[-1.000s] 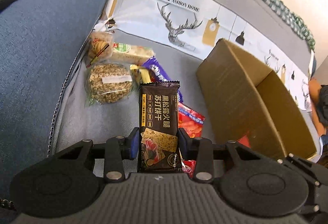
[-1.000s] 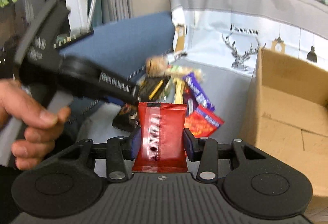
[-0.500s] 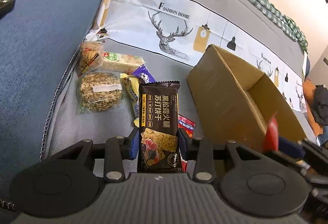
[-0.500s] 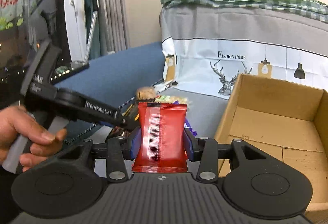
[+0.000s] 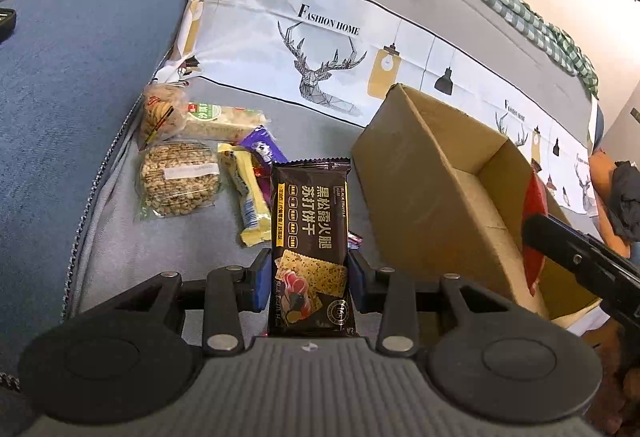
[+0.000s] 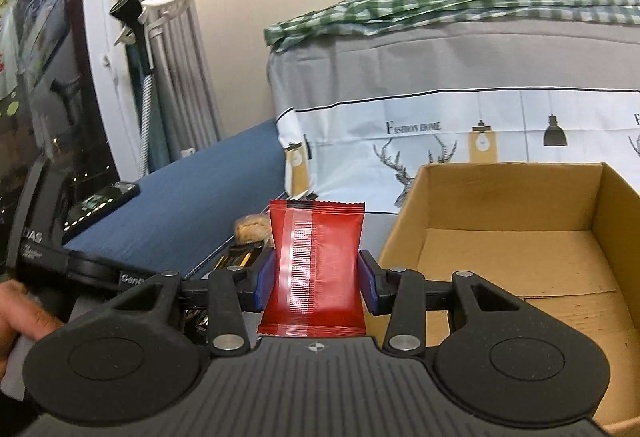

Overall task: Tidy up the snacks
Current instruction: 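Lower both held packets into the cardboard box and open both tools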

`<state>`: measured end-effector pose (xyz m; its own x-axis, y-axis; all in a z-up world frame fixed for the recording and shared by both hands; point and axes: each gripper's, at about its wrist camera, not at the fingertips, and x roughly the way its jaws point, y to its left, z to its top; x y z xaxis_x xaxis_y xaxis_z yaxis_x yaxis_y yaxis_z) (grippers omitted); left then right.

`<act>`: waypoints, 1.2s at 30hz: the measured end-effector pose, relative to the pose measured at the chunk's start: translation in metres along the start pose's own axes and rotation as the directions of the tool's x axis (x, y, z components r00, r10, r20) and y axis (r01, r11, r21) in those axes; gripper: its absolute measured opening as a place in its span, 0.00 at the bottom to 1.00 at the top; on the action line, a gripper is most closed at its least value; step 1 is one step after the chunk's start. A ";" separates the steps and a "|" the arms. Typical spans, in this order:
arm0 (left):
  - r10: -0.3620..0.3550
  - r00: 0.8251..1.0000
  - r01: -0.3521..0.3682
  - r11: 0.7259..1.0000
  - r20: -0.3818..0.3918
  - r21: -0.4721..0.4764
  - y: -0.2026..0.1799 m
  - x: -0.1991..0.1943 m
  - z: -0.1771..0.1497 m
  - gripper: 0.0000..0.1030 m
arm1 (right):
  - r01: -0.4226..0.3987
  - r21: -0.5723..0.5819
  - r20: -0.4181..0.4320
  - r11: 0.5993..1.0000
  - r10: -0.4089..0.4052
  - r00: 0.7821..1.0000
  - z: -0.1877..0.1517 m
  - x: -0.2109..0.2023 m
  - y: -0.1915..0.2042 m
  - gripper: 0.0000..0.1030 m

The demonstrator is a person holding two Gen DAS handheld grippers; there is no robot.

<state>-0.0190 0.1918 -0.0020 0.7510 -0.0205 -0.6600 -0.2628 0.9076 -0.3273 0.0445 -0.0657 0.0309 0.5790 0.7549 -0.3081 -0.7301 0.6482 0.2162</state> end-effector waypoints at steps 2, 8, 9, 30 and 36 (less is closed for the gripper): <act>-0.007 1.000 0.007 1.000 0.001 -0.006 -0.006 0.000 0.002 0.41 | 0.007 0.010 0.008 1.000 -0.007 1.000 0.001 0.000 -0.004 0.43; -0.035 0.999 0.034 0.999 0.023 0.021 -0.038 -0.005 0.012 0.41 | 0.031 0.047 0.037 0.998 -0.033 0.999 0.005 -0.004 -0.016 0.44; -0.043 0.999 0.043 0.999 0.030 0.025 -0.045 -0.006 0.015 0.41 | 0.038 0.051 0.043 0.998 -0.040 0.998 0.005 -0.005 -0.018 0.44; -0.192 0.981 0.186 0.976 0.037 0.114 -0.182 0.015 0.050 0.41 | 0.345 0.268 0.128 0.899 -0.388 0.913 0.016 -0.037 -0.105 0.43; -0.211 0.977 0.206 0.970 0.023 0.128 -0.206 0.025 0.049 0.41 | 0.392 0.307 0.129 0.867 -0.446 0.886 0.014 -0.044 -0.120 0.43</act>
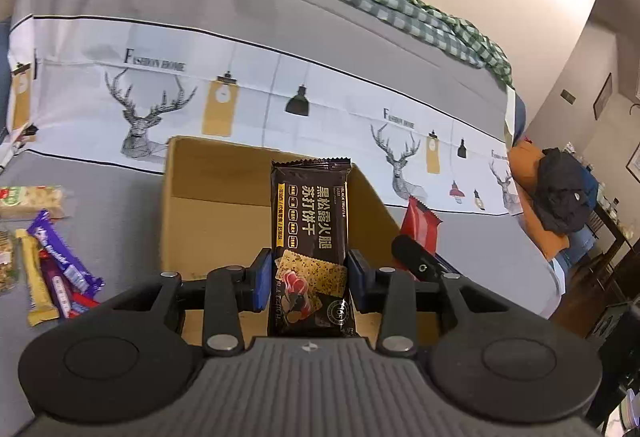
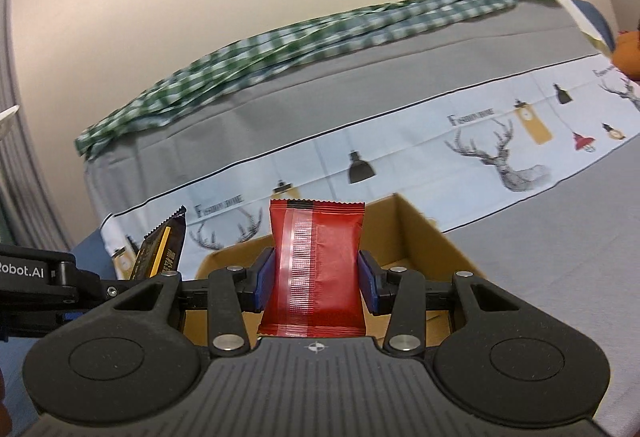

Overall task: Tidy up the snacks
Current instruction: 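Lower both held packets into the cardboard box and open both tools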

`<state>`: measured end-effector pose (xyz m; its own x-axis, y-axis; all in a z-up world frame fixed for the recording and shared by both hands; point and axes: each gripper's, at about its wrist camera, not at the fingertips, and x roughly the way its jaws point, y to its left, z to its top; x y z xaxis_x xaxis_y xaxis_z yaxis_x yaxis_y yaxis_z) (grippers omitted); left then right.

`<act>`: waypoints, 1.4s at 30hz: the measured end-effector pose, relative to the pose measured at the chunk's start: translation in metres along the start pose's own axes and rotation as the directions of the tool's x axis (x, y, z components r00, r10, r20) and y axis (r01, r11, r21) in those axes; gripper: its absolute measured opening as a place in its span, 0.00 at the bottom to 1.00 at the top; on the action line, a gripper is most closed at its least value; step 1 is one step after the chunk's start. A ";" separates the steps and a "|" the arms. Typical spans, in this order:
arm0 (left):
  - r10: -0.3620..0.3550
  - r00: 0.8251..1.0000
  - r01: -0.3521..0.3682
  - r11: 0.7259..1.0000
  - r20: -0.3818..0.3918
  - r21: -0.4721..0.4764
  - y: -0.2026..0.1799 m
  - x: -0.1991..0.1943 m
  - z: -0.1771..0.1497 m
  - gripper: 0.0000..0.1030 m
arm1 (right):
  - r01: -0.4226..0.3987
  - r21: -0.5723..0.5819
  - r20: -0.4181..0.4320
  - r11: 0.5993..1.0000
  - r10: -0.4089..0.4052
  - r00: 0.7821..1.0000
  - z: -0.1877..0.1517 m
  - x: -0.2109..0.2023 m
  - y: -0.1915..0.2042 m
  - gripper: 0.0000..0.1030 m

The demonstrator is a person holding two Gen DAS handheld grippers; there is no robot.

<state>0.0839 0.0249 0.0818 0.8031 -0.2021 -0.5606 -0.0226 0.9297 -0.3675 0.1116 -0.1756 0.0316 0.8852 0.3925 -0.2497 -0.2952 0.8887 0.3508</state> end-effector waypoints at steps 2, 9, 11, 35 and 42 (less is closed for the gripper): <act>-0.006 1.000 0.006 1.000 -0.003 0.003 -0.004 0.003 0.000 0.41 | 0.013 0.010 0.001 1.000 -0.013 1.000 0.001 0.001 -0.005 0.43; -0.013 1.000 0.013 1.000 -0.014 0.010 -0.013 0.011 -0.001 0.41 | 0.034 0.026 0.000 0.999 -0.034 0.999 0.003 0.002 -0.015 0.43; -0.013 1.000 0.014 1.000 -0.016 0.011 -0.014 0.013 -0.001 0.41 | 0.034 0.028 -0.001 0.999 -0.034 0.999 0.003 0.002 -0.017 0.44; -0.026 0.999 0.026 0.999 -0.022 0.028 -0.023 0.025 -0.002 0.41 | 0.043 0.039 0.002 0.998 -0.043 0.999 0.006 0.001 -0.020 0.44; -0.043 0.999 0.044 0.999 -0.031 0.013 -0.020 0.026 -0.001 0.42 | 0.049 0.044 -0.011 0.998 -0.049 0.999 0.004 0.001 -0.021 0.47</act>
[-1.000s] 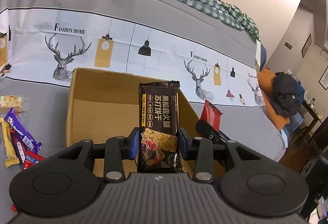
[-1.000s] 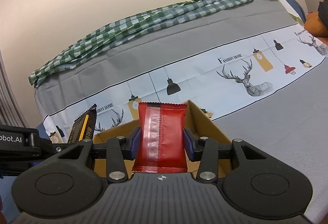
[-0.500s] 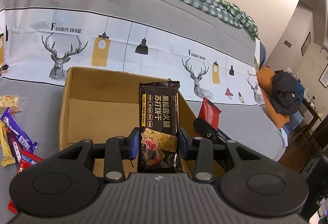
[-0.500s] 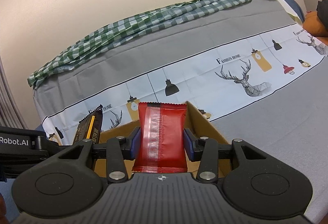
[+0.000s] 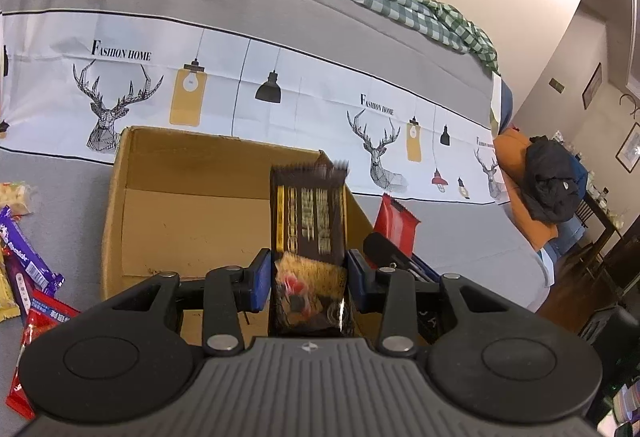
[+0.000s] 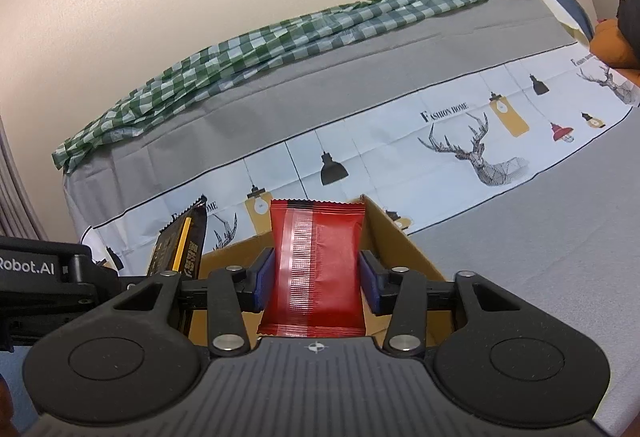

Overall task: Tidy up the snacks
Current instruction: 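Lower both held packets into the cardboard box and open both tools, then move both tools back to the snack pile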

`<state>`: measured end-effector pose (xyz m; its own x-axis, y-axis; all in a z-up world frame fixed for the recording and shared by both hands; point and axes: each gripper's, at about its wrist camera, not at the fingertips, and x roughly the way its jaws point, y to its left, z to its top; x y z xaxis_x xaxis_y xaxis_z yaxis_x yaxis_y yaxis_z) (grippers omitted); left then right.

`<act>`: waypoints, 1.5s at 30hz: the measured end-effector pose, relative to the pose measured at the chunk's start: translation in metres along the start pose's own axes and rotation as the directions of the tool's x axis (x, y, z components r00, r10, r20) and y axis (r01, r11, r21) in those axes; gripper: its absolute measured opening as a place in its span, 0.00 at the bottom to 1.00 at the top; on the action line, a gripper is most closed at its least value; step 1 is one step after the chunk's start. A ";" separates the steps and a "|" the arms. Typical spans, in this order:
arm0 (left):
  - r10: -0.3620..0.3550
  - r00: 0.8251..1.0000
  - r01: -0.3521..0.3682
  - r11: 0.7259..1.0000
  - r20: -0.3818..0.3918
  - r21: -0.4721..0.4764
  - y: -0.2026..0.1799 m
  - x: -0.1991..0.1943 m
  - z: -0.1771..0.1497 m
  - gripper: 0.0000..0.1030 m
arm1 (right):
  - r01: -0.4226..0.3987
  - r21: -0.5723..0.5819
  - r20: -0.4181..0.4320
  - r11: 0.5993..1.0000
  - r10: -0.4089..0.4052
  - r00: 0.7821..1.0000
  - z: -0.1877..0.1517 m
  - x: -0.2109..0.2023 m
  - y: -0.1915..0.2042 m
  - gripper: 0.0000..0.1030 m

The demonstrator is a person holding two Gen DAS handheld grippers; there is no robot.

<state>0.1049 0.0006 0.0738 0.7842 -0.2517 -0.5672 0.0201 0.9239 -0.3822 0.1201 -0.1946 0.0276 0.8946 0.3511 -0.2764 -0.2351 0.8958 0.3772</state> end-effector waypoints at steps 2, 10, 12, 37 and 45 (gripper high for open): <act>-0.001 1.000 0.001 1.000 0.004 -0.004 0.001 -0.001 0.001 0.42 | 0.015 0.003 -0.007 1.000 -0.015 1.000 0.000 0.001 -0.001 0.49; 0.002 1.000 -0.002 1.000 0.012 -0.002 0.001 -0.004 0.000 0.42 | 0.028 0.007 -0.020 1.000 -0.027 0.999 -0.002 0.003 -0.003 0.53; -0.001 1.000 0.001 1.000 0.014 -0.006 0.003 -0.006 -0.002 0.42 | 0.027 -0.001 -0.023 1.000 -0.027 0.999 -0.003 0.003 -0.002 0.53; 0.157 0.984 -0.158 0.987 0.089 0.000 0.206 -0.100 -0.073 0.41 | -0.001 -0.227 -0.041 0.974 -0.009 0.999 -0.039 -0.012 0.058 0.54; 0.106 0.981 -0.084 0.987 0.164 -0.136 0.232 -0.118 -0.080 0.41 | -0.044 -0.302 0.017 0.952 0.052 0.999 -0.057 -0.029 0.108 0.45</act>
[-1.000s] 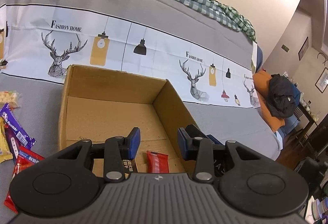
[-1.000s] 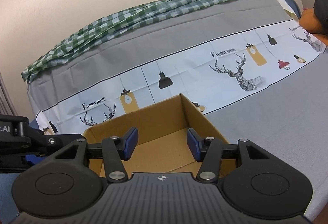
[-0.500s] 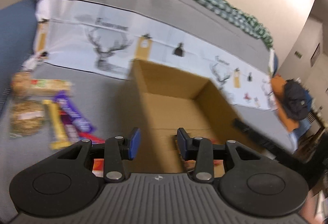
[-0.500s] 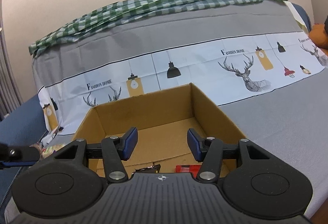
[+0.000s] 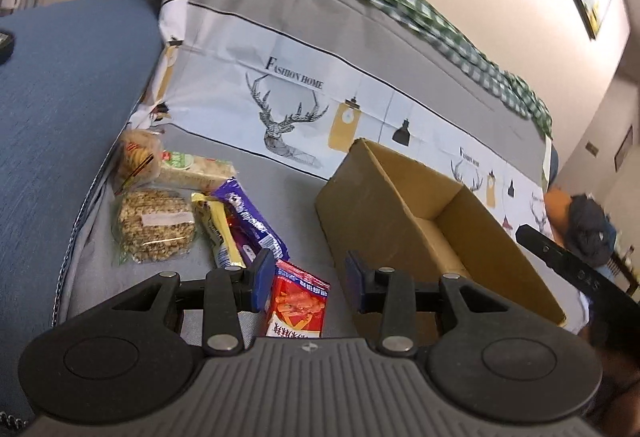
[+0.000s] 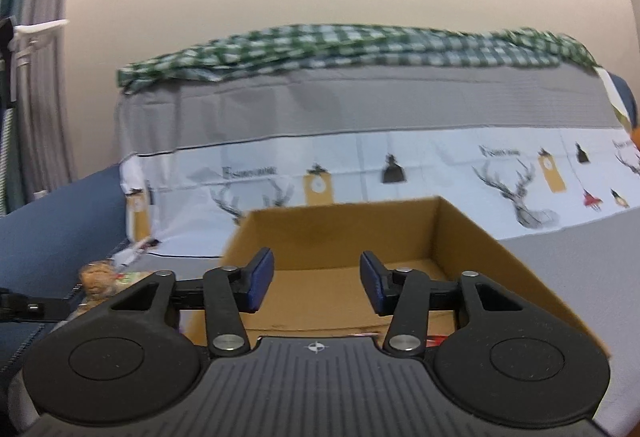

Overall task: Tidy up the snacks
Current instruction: 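Move both tools back to the snack pile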

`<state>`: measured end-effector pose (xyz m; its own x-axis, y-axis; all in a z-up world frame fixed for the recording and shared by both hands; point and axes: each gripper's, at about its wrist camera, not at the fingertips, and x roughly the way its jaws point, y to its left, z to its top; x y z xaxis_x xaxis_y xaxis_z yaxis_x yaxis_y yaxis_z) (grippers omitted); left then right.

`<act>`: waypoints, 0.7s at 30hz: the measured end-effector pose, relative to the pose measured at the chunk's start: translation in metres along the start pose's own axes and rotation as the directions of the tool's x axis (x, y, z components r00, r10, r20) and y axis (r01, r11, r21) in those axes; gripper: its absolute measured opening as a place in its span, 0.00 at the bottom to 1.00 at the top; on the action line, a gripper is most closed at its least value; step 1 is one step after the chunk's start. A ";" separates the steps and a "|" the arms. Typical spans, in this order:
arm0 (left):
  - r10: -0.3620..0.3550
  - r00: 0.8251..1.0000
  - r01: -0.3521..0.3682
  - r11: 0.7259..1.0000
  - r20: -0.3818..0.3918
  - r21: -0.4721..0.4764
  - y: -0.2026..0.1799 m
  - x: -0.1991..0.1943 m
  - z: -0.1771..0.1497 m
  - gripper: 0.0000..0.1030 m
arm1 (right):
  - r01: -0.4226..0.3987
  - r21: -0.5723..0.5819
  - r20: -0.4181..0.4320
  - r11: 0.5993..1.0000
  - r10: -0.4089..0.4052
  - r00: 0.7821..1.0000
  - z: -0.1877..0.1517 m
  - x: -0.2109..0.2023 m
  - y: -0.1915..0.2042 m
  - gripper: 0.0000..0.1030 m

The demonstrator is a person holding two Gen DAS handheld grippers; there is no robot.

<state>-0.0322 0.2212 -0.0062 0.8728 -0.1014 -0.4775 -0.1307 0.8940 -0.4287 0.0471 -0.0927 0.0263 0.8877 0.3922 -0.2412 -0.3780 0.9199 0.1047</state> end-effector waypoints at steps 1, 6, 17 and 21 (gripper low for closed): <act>-0.004 1.000 0.004 1.000 0.000 -0.014 0.003 -0.001 0.001 0.41 | -0.018 -0.009 0.008 1.000 0.018 1.000 0.000 -0.002 0.008 0.43; -0.008 1.000 0.010 0.995 0.021 -0.101 0.017 -0.005 0.005 0.41 | -0.142 -0.102 0.031 0.985 0.146 0.989 0.001 -0.015 0.059 0.39; 0.052 0.994 -0.028 0.973 0.097 -0.229 0.037 -0.022 0.009 0.42 | -0.315 -0.188 -0.226 0.930 0.271 0.936 -0.036 0.012 0.146 0.44; 0.058 0.994 -0.031 0.963 0.097 -0.267 0.044 -0.022 0.010 0.42 | -0.307 -0.191 -0.329 0.932 0.234 0.915 -0.055 0.034 0.161 0.61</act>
<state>-0.0525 0.2668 -0.0070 0.9050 -0.0063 -0.4253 -0.2782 0.7476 -0.6030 0.0019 0.0686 -0.0177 0.6371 0.5746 -0.5138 -0.6751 0.7376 -0.0124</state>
